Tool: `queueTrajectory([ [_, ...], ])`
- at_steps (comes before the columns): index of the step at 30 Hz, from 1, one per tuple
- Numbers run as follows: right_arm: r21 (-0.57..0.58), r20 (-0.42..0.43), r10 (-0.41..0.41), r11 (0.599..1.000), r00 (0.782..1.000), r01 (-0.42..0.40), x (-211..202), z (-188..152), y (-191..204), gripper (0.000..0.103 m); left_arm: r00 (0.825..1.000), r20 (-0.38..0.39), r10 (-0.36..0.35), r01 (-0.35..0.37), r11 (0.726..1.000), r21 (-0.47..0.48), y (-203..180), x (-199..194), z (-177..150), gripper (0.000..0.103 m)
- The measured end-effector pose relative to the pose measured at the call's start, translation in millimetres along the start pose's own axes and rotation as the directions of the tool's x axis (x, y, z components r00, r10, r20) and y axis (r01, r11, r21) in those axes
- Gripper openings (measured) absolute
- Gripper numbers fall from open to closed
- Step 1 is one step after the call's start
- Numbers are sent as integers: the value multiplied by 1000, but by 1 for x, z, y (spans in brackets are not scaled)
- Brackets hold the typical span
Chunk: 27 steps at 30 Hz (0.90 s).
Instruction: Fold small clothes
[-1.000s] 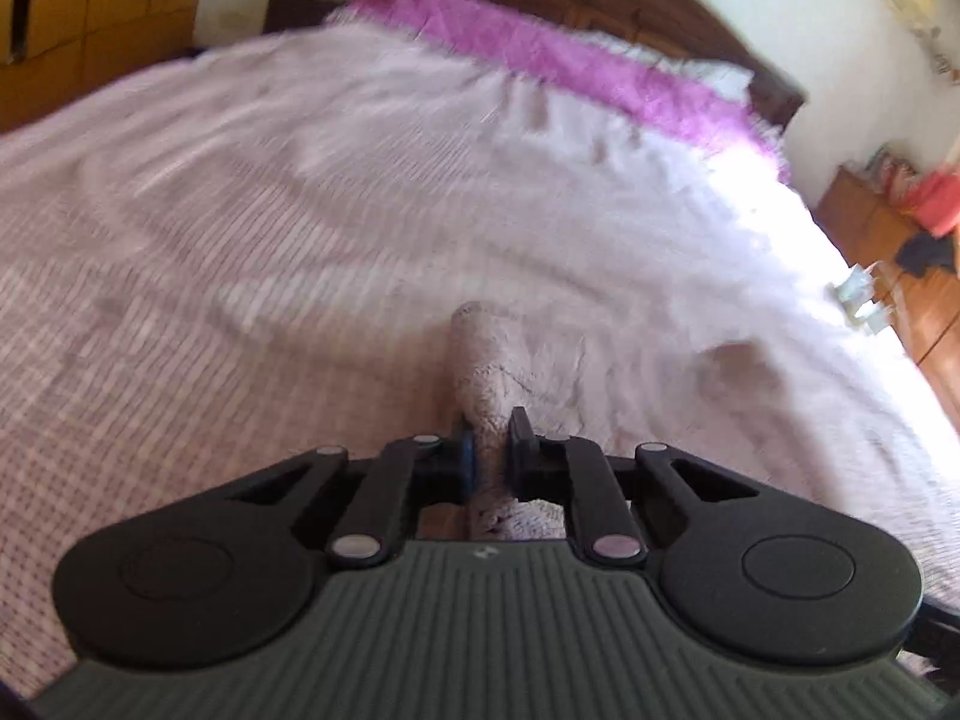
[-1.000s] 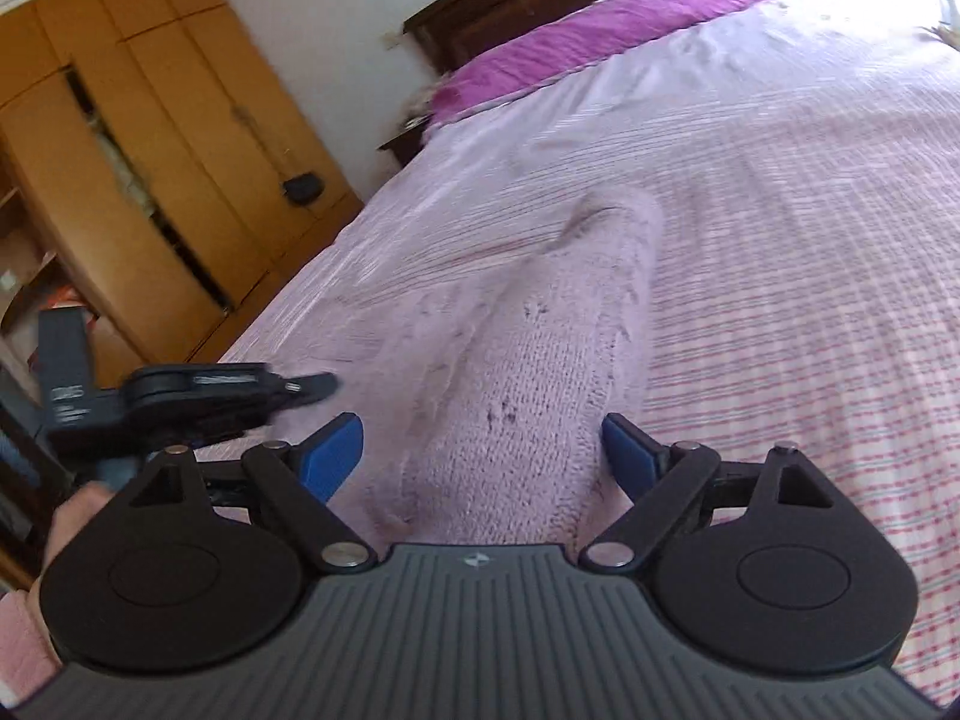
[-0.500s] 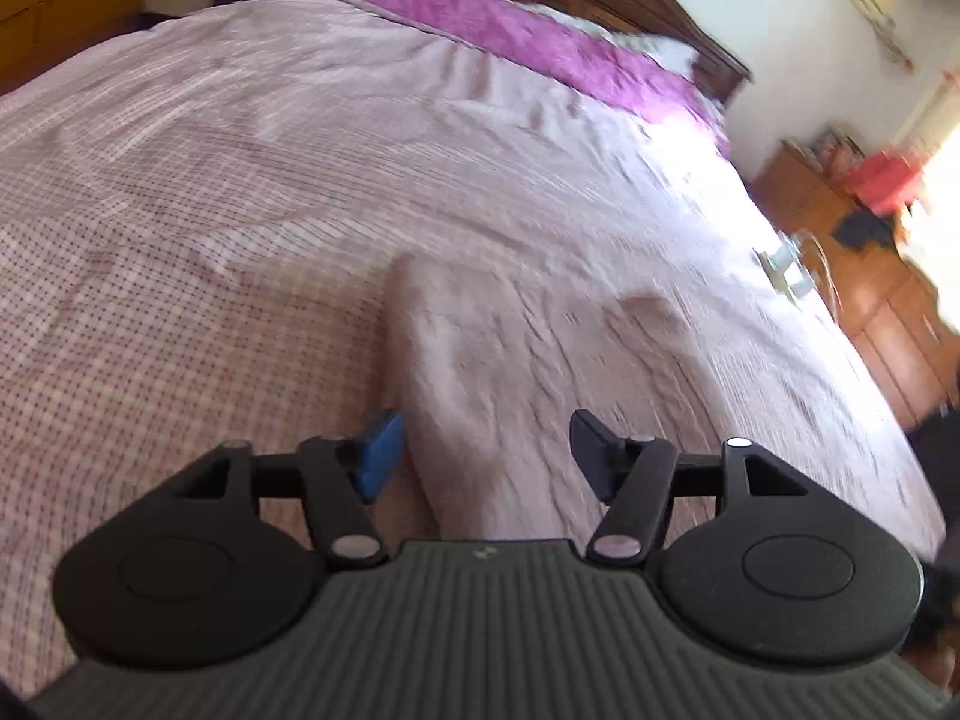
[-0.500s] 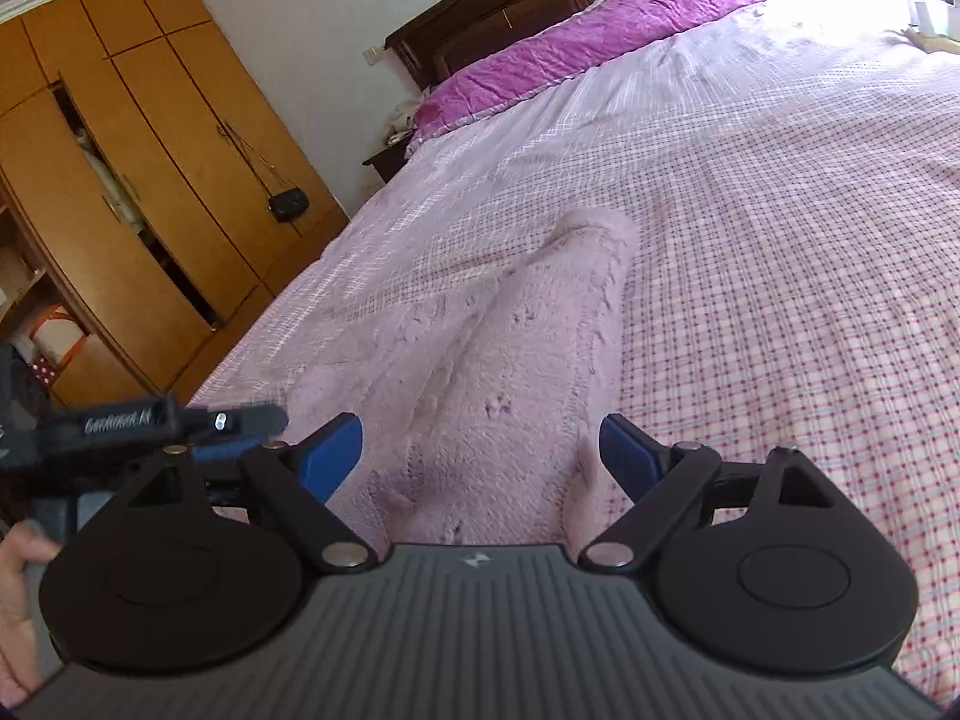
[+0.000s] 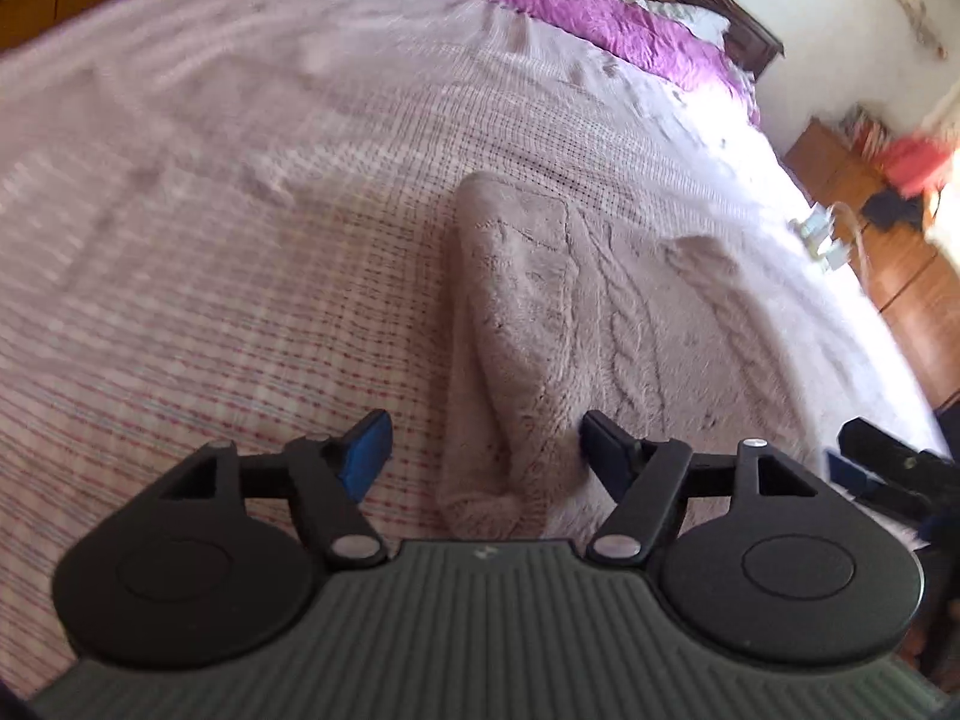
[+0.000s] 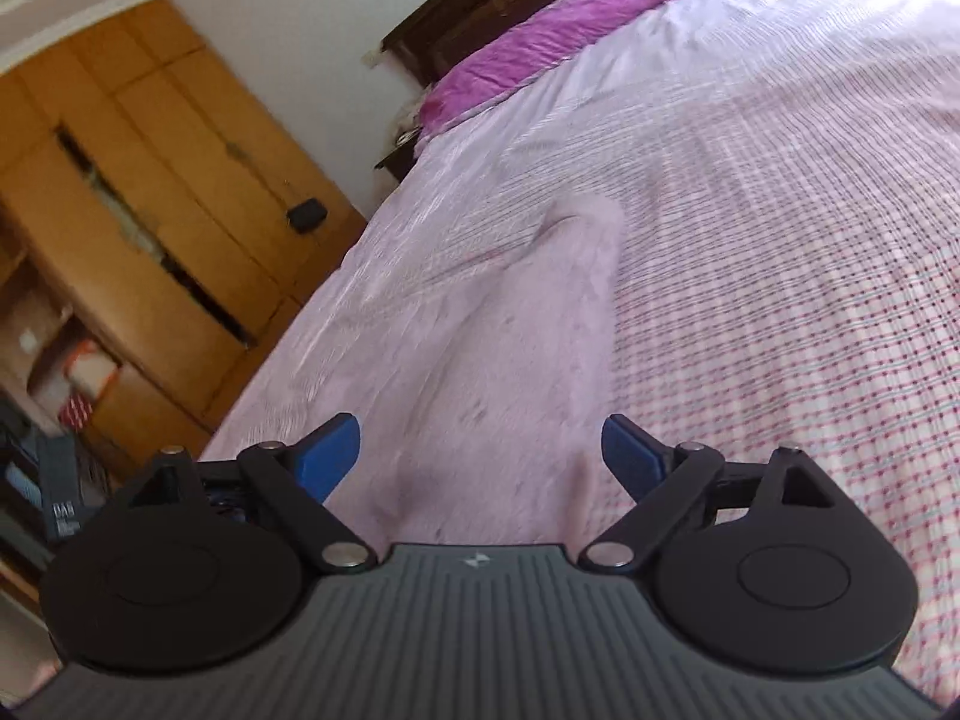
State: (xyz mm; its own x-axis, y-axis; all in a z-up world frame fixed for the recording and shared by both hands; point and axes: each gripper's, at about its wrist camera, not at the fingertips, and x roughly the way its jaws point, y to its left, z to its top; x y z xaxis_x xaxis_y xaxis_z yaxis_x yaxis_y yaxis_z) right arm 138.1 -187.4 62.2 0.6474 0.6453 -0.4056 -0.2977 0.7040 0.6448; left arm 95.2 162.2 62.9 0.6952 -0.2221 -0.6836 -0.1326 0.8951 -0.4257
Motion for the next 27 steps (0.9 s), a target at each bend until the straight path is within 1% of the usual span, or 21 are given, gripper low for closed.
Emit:
queueTrajectory([
  [2,39,-33,13,999,999,-12,9,6,-12,93,1000,-7,-25,24,999,-45,3,6,3,73],
  [5,103,-105,50,994,993,-39,30,7,-27,93,996,-17,-92,90,992,-92,7,15,5,73],
  [9,113,-108,114,988,988,-101,51,6,-29,93,981,-28,-193,187,972,-140,11,29,3,73],
  [12,126,-113,130,985,985,-116,64,9,-24,91,973,-29,-227,221,966,-137,6,33,2,72],
  [13,123,-115,132,985,985,-118,68,10,-23,84,974,-28,-226,220,967,-130,3,34,1,72],
  [14,124,-116,120,987,986,-106,69,12,-21,69,975,-26,-221,216,969,-120,1,35,0,70],
  [16,151,-126,118,984,985,-98,70,17,-21,61,979,-28,-200,196,975,-108,-5,36,-1,57],
  [17,173,-127,127,979,984,-104,68,21,-21,58,979,-26,-204,200,972,-124,-5,36,0,55],
  [19,203,-122,138,973,983,-111,62,28,-21,55,975,-16,-220,215,963,-161,-5,32,1,47],
  [23,277,-107,190,948,976,-155,33,37,-25,54,959,17,-284,281,936,-212,-10,13,-2,44],
  [25,260,-101,184,954,978,-153,12,38,-23,54,949,14,-314,309,925,-222,-18,3,-7,43],
  [27,235,-101,166,962,981,-139,-11,38,-21,54,940,1,-341,334,918,-213,-32,-5,-18,41],
])
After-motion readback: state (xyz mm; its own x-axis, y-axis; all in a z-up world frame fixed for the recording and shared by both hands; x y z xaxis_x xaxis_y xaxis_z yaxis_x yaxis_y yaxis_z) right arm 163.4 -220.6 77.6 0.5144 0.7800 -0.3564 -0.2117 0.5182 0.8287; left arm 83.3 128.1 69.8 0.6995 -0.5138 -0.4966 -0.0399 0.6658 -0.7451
